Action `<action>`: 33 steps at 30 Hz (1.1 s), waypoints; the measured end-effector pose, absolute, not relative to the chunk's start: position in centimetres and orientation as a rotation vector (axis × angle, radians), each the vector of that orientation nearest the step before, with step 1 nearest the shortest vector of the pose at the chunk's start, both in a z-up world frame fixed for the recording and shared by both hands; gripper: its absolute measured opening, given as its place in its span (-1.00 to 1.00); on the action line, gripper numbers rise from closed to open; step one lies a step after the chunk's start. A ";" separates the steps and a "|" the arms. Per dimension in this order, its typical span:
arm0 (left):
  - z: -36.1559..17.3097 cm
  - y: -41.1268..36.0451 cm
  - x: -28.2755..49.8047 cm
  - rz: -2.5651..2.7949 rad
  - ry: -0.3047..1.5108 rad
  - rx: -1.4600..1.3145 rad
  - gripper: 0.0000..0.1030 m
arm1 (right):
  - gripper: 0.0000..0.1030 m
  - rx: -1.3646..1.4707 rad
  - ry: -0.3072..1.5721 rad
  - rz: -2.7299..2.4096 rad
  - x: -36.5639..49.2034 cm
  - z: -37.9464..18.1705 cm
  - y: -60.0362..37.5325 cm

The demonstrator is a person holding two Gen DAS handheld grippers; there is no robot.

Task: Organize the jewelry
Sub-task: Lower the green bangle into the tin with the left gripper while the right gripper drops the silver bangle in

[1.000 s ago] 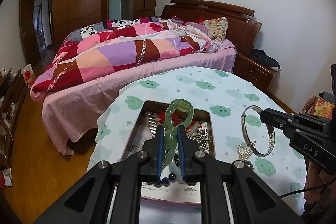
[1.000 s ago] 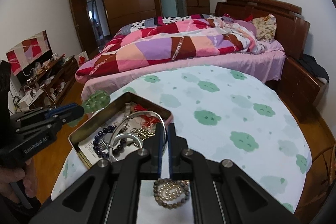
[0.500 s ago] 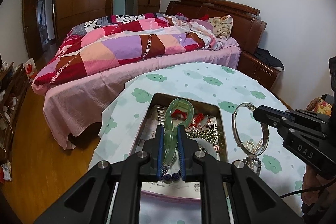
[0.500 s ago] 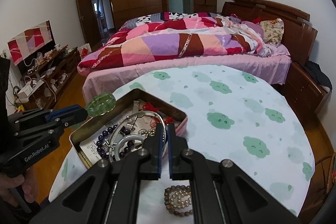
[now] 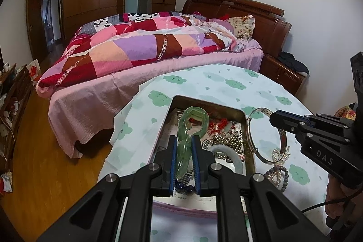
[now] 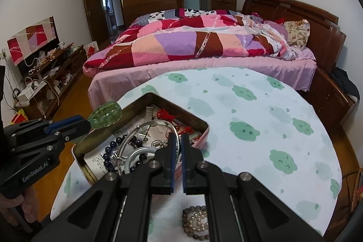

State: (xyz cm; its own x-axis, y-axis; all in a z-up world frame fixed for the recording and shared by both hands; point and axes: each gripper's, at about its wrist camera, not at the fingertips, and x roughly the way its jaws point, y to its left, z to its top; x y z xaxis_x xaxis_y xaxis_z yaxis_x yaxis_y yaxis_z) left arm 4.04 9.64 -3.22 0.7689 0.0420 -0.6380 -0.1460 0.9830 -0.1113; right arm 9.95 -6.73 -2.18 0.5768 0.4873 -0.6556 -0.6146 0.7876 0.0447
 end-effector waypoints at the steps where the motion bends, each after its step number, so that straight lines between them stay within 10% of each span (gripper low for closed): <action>1: -3.3 9.7 4.0 0.104 0.689 -0.159 -0.77 | -0.91 -0.196 0.707 0.650 10.0 -2.3 -6.6; 33: -6.8 10.2 7.7 0.086 0.765 -0.105 -0.77 | -0.90 -0.259 0.802 0.588 12.9 -5.8 -2.8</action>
State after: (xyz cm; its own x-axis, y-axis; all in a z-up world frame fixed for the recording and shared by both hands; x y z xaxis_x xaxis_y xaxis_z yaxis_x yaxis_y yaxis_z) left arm 7.67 10.21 -6.76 0.7183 0.0394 -0.6947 -0.1154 0.9913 -0.0631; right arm 12.87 -2.82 -5.79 0.5475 0.3945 -0.7379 -0.5850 0.8110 -0.0004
